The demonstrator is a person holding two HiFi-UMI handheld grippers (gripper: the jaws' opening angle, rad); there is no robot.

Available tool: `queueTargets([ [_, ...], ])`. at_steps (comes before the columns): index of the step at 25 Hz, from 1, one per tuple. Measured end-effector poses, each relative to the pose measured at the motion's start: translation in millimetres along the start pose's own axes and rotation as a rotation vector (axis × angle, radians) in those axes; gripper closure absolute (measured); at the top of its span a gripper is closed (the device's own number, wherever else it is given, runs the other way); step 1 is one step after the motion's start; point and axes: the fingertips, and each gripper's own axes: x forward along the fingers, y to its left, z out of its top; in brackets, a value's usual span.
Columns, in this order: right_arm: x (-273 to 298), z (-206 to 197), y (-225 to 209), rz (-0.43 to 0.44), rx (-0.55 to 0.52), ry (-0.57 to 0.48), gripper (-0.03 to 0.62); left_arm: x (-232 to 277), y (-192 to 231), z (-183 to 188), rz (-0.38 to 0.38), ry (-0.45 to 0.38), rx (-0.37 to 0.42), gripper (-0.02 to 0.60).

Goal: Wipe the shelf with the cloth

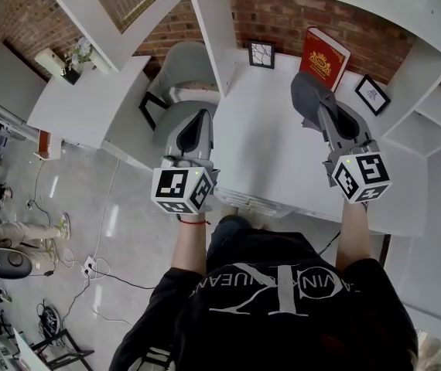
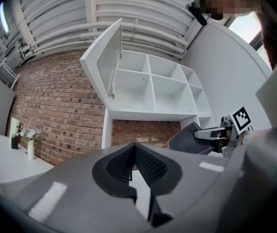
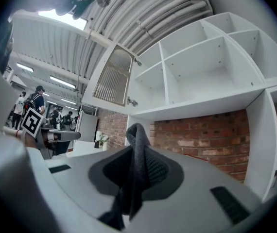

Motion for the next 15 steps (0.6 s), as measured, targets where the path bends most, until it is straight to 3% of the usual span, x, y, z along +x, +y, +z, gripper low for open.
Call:
queueTargets([
  [15, -6.8, -2.6, 4.9, 0.023, 0.005, -0.008, 0.537, -1.5, -9.2, 0.8, -0.014, 0.015, 0.034, 0.595],
])
